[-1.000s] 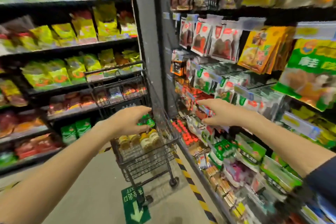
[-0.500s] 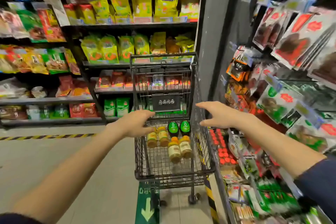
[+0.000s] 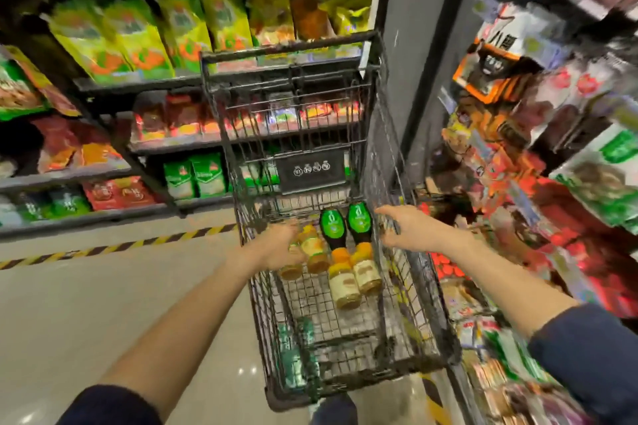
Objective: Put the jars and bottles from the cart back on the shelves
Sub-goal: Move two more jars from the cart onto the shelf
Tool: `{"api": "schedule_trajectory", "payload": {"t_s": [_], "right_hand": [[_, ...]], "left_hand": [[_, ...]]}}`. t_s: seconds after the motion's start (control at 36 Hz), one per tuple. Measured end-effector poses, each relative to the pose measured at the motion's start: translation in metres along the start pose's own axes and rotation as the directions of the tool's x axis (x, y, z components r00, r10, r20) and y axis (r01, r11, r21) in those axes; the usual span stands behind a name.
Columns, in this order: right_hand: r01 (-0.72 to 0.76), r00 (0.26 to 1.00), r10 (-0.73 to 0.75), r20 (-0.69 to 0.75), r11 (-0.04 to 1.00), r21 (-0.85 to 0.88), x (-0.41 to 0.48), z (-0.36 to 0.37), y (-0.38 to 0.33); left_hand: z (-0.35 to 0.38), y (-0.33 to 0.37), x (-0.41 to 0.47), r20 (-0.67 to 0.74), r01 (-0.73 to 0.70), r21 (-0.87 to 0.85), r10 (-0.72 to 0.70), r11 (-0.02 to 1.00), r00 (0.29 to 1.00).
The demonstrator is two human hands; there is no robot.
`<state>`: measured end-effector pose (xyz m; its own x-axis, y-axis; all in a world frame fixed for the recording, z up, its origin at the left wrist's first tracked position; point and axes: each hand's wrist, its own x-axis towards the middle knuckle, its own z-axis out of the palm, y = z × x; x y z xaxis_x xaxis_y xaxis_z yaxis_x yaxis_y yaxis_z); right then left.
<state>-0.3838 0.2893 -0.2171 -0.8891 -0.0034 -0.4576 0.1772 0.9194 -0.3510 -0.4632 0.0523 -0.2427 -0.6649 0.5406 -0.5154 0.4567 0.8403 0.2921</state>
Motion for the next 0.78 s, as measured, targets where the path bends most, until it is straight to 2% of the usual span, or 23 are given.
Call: {"api": "schedule_trajectory", "payload": {"t_s": [0.14,0.25,0.36,0.53,0.61,0.78], "right_hand": [[-0.08,0.995,0.077,0.07,0.996,0.05,0.039,0.027,0.018],[-0.14,0.979,0.13,0.157,0.989,0.053,0.067,0.051,0.03],[-0.201,0.965,0.167,0.204,0.966,0.162,0.089,0.075,0.045],[-0.293,0.939,0.216,0.267,0.91,0.295,0.134,0.131,0.081],[-0.357,0.912,0.252,0.323,0.876,0.325,0.155,0.151,0.088],[-0.414,0.896,0.297,0.33,0.827,0.38,0.174,0.177,0.104]], "left_hand": [[0.027,-0.011,0.056,0.146,0.012,-0.105,0.004,0.994,0.989],[0.066,-0.02,0.092,0.217,0.102,-0.201,-0.057,0.974,0.975],[0.102,-0.021,0.115,0.269,0.125,-0.249,-0.056,0.96,0.962],[0.156,-0.016,0.143,0.391,0.339,-0.374,-0.185,0.863,0.902],[0.185,-0.014,0.16,0.379,0.402,-0.411,-0.248,0.818,0.892],[0.217,-0.002,0.188,0.357,0.499,-0.497,-0.357,0.71,0.863]]}}
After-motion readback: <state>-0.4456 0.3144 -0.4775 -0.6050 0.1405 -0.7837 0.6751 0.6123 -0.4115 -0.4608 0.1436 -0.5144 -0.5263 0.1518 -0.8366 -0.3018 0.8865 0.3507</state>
